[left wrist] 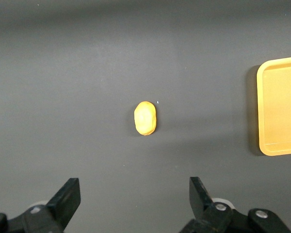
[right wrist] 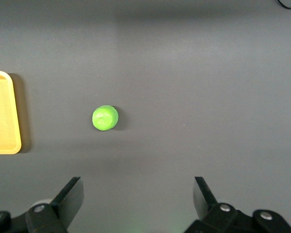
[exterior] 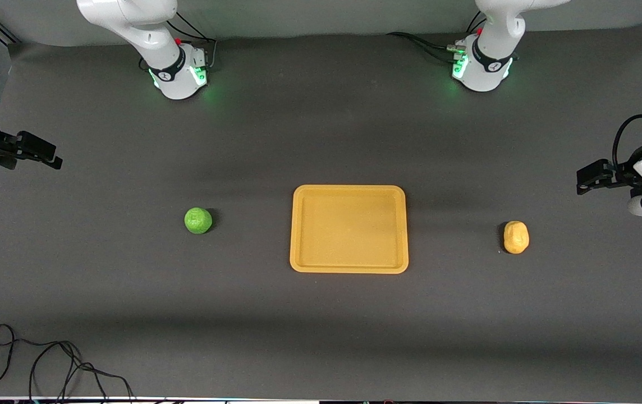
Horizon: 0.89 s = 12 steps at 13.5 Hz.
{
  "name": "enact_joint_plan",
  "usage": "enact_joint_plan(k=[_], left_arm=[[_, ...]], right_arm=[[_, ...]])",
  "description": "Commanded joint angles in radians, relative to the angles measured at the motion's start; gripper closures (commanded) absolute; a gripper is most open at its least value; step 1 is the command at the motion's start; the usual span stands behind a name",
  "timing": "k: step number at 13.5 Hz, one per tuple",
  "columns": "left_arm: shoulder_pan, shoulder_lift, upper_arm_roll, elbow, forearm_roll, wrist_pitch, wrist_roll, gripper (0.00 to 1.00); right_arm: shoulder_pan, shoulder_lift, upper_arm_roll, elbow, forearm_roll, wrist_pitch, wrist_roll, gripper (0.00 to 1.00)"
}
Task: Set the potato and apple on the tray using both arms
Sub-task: 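Move the left gripper toward the yellow potato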
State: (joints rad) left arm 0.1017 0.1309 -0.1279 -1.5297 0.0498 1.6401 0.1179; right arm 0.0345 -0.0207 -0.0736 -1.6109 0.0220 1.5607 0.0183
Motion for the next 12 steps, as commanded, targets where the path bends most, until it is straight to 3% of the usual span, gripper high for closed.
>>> enact_joint_plan(k=[1,12], left_arm=[[0.007,0.001,-0.004,0.01,-0.01,-0.016,0.006,0.0],[0.032,0.028,-0.002,-0.032,-0.039,0.064,-0.014,0.0]], right_arm=[[0.001,-0.008,-0.002,0.0,-0.013,-0.013,-0.023,0.0],[-0.002,0.004,-0.002,0.014,-0.013,-0.024,-0.024,0.0]])
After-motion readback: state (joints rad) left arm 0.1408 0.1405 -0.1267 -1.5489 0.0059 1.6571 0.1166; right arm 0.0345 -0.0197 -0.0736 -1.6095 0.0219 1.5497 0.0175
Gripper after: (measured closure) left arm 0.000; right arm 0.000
